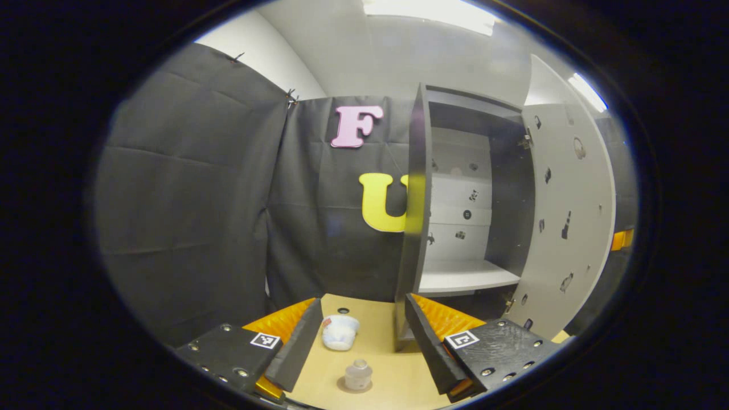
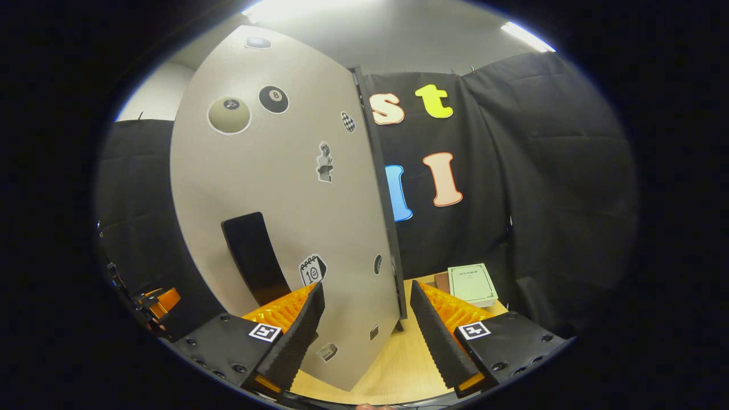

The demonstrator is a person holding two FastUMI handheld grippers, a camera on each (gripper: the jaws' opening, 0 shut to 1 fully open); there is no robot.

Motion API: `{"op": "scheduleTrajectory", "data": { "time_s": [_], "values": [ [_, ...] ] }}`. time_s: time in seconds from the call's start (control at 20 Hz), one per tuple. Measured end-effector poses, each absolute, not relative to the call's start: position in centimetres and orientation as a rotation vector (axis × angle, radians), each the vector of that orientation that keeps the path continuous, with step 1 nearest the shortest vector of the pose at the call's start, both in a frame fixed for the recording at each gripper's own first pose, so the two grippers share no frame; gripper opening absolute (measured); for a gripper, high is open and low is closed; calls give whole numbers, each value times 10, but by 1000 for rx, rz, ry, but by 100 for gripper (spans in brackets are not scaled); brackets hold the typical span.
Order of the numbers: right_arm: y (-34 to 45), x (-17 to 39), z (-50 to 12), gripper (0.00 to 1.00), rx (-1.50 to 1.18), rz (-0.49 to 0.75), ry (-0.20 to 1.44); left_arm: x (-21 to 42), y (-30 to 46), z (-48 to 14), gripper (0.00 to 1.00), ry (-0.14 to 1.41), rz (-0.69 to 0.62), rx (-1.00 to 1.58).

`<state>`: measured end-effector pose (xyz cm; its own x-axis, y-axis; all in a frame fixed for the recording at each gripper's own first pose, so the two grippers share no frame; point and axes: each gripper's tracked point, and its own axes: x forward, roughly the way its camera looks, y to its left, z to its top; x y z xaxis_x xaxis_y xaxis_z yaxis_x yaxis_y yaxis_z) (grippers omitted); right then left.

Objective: Open the cabinet door with the right hand, grasp the bottle in the cabinet with the left hand and place it on the coaster, then close the cabinet door with the right hand.

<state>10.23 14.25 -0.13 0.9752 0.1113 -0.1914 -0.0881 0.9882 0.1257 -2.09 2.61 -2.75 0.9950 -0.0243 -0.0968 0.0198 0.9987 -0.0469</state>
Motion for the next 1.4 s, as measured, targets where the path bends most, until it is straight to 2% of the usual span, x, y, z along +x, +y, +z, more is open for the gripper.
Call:
{"op": "scheduleTrajectory", "data": {
  "time_s": [0.3, 0.6, 0.95, 1.2, 1.4],
  "values": [
    [197, 123, -9, 97, 116, 154, 208, -4, 43, -40, 87, 118, -44, -48],
    [271, 125, -20, 97, 91, 279, 225, -3, 41, -35, 88, 106, -93, -63],
    [231, 123, -15, 97, 69, 207, 187, -10, 21, -28, 88, 93, -198, -39],
    [164, 116, -14, 97, 45, 101, 167, -15, -5, -29, 87, 99, -287, -12],
    [115, 111, -10, 97, 61, 48, 149, -21, -19, -28, 89, 118, -307, -49]
  ]
}}
